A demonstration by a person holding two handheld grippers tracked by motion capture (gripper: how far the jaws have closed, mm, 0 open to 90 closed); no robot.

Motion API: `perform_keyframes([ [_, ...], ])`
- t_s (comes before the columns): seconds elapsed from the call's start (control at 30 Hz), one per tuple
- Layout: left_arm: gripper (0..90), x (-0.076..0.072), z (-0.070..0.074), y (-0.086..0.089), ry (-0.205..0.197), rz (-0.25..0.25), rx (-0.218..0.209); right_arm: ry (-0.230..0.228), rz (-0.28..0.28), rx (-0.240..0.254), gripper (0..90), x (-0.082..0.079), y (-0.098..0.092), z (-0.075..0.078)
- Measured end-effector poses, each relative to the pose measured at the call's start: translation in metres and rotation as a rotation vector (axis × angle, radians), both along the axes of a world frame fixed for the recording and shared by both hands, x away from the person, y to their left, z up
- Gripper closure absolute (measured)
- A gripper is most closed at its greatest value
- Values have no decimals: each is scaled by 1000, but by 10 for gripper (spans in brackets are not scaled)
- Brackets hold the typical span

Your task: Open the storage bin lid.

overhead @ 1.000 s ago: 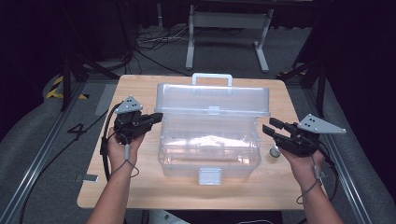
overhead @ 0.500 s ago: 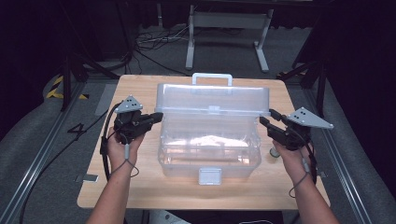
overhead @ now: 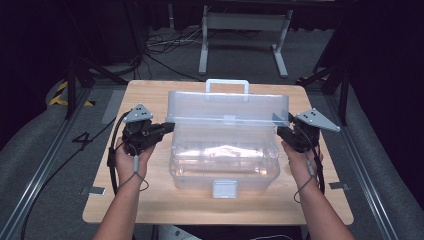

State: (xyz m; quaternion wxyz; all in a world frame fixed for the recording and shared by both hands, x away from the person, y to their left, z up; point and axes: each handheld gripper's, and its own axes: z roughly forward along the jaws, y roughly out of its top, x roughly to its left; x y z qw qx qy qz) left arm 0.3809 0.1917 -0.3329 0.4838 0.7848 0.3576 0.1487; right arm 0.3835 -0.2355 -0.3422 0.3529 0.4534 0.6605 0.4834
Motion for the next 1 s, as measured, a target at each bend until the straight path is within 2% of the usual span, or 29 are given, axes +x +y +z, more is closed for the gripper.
perform_keyframes([
  [0.13,860,-2,0,-1,-3,2,1,-16,-23,-6,704,0,2,-1],
  [0.43,814,-11,0,0,-13,7,1,-34,-30,25,709,3,1,-1],
  [0.53,809,-14,-1,1,-12,0,0,-62,-45,21,710,3,3,-1],
  [0.6,805,-17,-1,-2,-9,1,19,-73,-54,7,713,4,4,0],
  [0.7,799,-19,-1,-2,-13,-1,25,-75,-51,15,716,5,3,1],
  [0.8,794,-23,0,2,-13,6,23,-82,-53,12,714,7,4,2],
  [0.9,786,-28,-2,11,-8,24,29,-128,-66,-3,692,4,7,9],
  [1.0,783,-30,-3,17,0,43,23,-133,-66,4,695,5,7,10],
])
